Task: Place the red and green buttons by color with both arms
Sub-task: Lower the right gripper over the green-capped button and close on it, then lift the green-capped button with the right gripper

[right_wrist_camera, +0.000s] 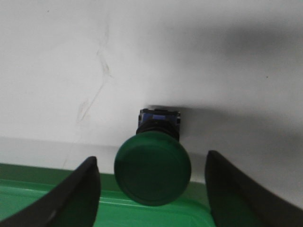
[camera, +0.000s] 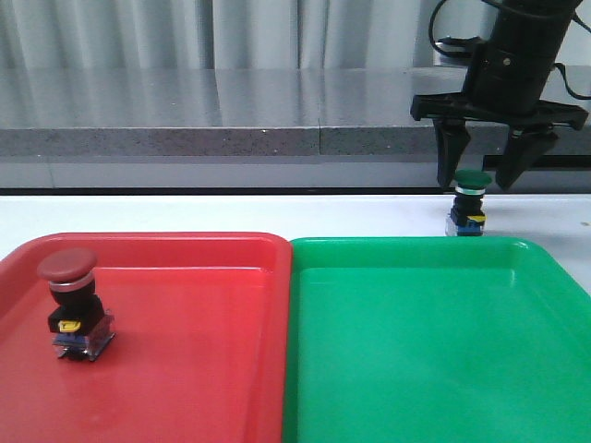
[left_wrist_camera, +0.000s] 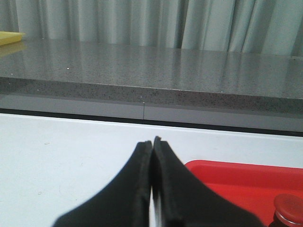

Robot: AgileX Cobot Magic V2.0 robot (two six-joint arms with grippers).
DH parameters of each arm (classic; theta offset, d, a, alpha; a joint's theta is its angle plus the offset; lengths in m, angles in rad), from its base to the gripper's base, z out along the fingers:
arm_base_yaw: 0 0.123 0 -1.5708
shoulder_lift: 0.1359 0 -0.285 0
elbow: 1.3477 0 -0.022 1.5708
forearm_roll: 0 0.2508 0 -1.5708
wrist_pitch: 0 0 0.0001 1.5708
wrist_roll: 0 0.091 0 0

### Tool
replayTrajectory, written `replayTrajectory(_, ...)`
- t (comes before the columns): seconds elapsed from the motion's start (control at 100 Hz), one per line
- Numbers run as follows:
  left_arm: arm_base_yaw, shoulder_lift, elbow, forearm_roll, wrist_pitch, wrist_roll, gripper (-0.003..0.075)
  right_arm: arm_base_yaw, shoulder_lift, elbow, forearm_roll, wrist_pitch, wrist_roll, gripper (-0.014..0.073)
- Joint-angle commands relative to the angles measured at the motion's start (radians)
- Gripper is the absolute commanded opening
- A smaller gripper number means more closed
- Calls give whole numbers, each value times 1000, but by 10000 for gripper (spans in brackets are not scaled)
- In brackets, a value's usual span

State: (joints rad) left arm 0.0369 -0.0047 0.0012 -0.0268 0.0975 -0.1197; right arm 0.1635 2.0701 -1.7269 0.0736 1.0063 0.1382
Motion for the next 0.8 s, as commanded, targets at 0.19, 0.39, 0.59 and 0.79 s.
replayTrajectory(0.19, 3, -32, 14, -5, -71, 1, -20, 0, -55, -34, 6, -18, -3, 267)
replayTrajectory(0.39, 3, -32, 14, -5, -71, 1, -20, 0, -61, -79, 6, 9, -3, 267)
replayTrajectory(0.59, 3, -32, 14, -5, -71, 1, -20, 0, -107, -164, 17, 107, -1, 267)
replayTrajectory(0.79, 3, -32, 14, -5, -71, 1, -20, 3, -176, -159, 21, 162, 45, 267)
